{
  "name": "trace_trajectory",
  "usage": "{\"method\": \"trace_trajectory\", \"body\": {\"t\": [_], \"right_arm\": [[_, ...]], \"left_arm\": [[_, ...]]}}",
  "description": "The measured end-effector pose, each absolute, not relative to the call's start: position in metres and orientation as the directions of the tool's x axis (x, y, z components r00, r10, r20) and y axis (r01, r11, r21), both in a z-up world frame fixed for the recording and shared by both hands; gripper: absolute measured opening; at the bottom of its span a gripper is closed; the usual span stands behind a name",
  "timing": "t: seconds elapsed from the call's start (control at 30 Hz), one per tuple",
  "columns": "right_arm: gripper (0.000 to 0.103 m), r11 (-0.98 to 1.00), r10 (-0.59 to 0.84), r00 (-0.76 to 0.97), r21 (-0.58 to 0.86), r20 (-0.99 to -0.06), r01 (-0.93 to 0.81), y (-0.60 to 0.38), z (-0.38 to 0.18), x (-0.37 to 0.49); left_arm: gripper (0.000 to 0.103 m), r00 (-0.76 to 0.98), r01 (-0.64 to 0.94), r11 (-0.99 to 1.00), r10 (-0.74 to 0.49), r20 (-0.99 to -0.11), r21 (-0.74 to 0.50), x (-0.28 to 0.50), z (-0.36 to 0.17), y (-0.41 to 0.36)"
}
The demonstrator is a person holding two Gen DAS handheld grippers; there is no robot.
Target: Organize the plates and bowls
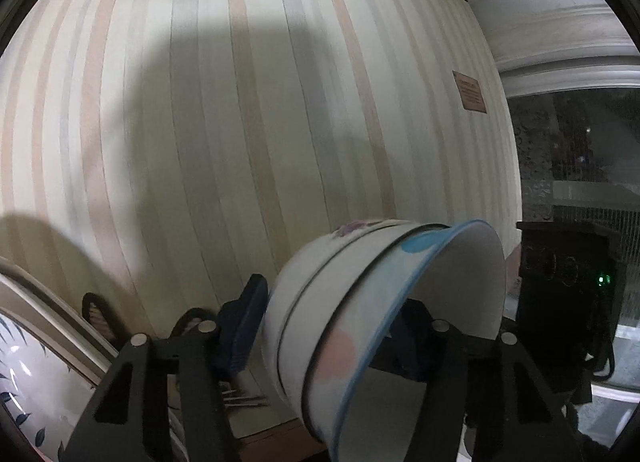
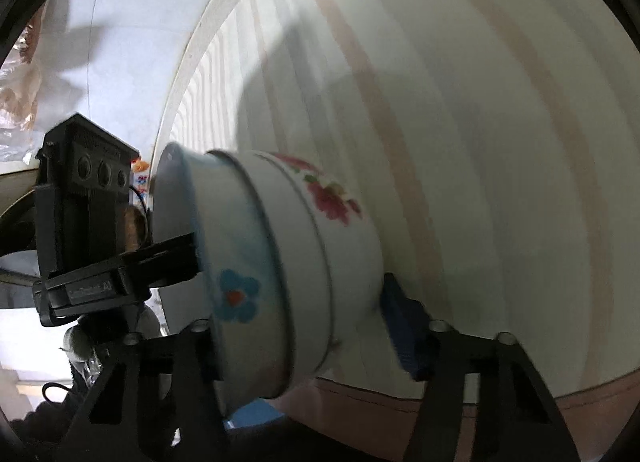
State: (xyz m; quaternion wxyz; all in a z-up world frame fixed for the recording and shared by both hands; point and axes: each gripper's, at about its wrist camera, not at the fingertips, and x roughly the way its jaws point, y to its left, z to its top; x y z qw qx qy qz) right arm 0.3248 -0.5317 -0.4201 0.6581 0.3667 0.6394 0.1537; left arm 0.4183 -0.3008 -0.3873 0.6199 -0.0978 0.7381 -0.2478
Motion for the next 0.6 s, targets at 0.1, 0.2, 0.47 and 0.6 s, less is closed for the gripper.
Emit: {"method": "trace_trajectory", "body": {"t": [0.1, 0.2, 0.47, 0.6], "right_arm": [[0.056, 0.703, 0.653, 0.123, 0.659, -0.747, 0.267, -0.528, -0.420, 0.329], [0.056, 0.703, 0.652, 0.124, 0.658, -0.748, 0.271, -0.528, -0.420, 0.332], [0.054, 0.715, 0.645, 0.105, 0.646, -0.757, 0.268, -0.512, -0.415, 0.345], [0.053, 0.711, 0.654, 0.097, 0.653, -0.750, 0.261, -0.500, -0.407, 0.347]], "left_arm": [[0.056, -0.204, 0.149, 0.866, -0.446, -0.871, -0.478, 0.417, -0.386, -0.300], [0.056, -0.198, 0.150, 0.873, -0.433, -0.879, -0.464, 0.416, -0.384, -0.298], [0.056, -0.174, 0.131, 0.890, -0.414, -0.893, -0.438, 0.415, -0.371, -0.286], [0.056, -0.166, 0.119, 0.895, -0.410, -0.897, -0.431, 0.413, -0.358, -0.271]]}}
